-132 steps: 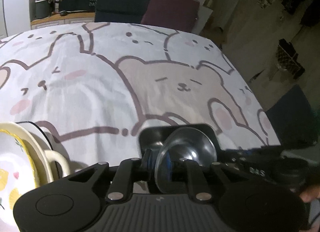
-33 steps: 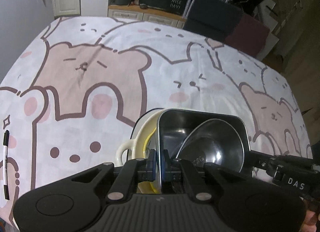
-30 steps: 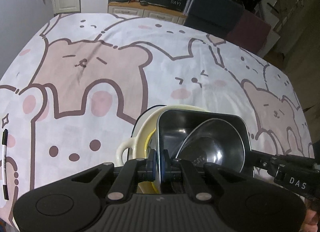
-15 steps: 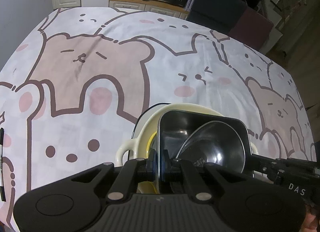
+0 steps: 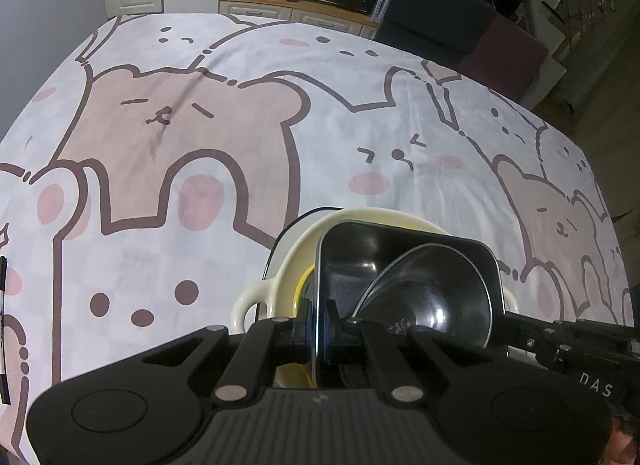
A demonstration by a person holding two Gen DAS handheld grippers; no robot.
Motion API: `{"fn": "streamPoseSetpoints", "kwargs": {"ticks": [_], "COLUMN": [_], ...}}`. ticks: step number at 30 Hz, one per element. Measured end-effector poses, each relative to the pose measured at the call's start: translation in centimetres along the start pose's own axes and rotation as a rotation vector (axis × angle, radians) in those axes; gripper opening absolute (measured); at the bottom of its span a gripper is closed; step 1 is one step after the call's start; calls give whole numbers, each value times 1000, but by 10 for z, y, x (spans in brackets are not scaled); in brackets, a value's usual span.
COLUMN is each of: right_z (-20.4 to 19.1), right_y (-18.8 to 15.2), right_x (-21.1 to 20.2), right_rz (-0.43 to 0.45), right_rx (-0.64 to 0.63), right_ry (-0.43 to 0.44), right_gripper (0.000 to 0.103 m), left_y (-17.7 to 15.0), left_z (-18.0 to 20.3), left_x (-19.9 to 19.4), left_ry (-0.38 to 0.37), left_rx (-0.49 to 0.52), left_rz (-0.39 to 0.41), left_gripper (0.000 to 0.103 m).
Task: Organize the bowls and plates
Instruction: 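Lower the steel stack into the cream bowl, adjusting its position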
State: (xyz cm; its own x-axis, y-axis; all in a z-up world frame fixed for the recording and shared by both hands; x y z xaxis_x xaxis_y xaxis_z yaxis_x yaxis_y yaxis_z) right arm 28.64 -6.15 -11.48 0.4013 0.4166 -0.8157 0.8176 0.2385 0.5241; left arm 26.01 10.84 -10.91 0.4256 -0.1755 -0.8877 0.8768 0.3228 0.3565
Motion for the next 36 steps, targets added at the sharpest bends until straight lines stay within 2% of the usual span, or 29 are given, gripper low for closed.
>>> {"fn": "streamPoseSetpoints", "kwargs": {"ticks": [30,36], "right_z": [0,1], "right_y": [-1,-1], "right_x": [1,0], "right_rz": [-2,0], "right_rx": [5,11], "right_ry": [4,8], "right_gripper": [8,11], "left_y": [0,-1], "left_z": [-1,-2], "left_x": [1,0], "left_ry": [-8,-10], "left_rx": [-1,-3], "left_rz": [-10,-8], "left_gripper": [5,6]}}
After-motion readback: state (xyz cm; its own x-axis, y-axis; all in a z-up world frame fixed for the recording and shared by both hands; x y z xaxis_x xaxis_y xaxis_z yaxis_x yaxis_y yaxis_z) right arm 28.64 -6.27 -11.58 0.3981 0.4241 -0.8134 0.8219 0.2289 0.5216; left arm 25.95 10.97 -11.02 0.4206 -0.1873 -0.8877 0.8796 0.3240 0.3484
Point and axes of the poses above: each gripper's, at about its wrist camera, not at the fingertips, and x roughly the way its jaws point, z to its right, y to its top, the point moved 1 cm from there along x, roughly the way its jaws point, and after that the axes turned 12 degrees about -x, right-handed, at the moved point
